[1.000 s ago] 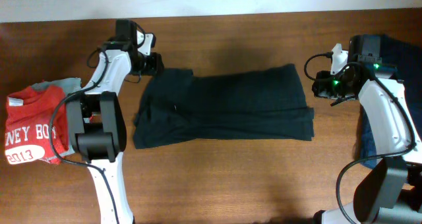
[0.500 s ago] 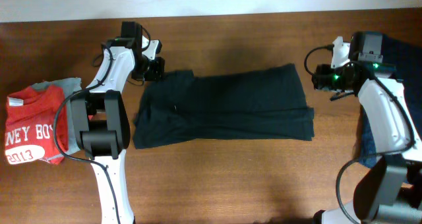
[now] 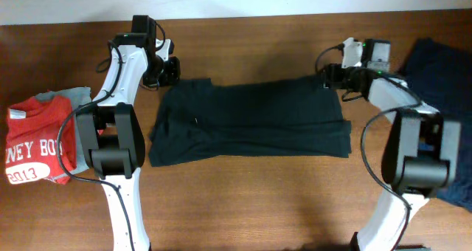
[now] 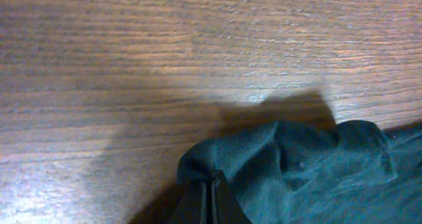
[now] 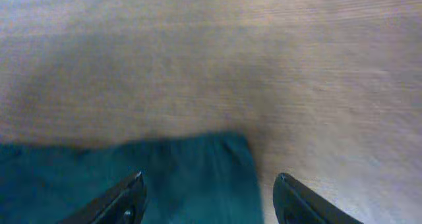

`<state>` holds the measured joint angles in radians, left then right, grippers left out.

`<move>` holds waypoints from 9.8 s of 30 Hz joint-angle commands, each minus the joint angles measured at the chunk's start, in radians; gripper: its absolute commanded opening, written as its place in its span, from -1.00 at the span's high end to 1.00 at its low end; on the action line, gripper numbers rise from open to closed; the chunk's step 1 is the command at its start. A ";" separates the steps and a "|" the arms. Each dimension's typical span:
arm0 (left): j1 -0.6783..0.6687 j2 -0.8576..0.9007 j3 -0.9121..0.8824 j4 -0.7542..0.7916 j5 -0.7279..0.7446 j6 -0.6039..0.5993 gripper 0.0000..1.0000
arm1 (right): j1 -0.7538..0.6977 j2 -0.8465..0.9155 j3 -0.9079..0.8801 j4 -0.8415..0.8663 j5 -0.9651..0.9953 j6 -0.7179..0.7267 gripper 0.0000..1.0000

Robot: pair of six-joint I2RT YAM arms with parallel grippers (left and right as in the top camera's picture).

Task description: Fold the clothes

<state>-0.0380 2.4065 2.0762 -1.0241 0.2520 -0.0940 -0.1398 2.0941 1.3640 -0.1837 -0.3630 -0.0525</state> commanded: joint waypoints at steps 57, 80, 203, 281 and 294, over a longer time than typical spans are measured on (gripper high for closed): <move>0.060 -0.204 -0.035 -0.544 0.009 0.065 0.99 | -0.024 -0.012 0.407 -1.160 0.297 0.082 0.92; 0.059 -0.204 -0.271 -0.523 0.010 0.080 0.49 | -0.024 -0.011 0.401 -1.344 0.298 0.083 0.24; 0.127 -0.622 -0.491 -0.277 0.134 0.141 0.99 | 0.307 0.037 0.391 -1.125 0.244 0.024 0.23; -0.137 -0.118 -0.245 -0.431 -0.126 0.174 0.73 | 0.602 0.040 0.189 -0.639 0.425 0.068 -0.08; -0.138 -0.152 -0.049 -0.286 0.121 0.438 -0.41 | 0.592 -0.208 0.439 -0.882 0.558 0.061 -0.36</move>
<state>-0.1741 2.2776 1.9888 -1.3354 0.2153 0.1844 0.4633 1.9995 1.7649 -1.0447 0.1463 0.0013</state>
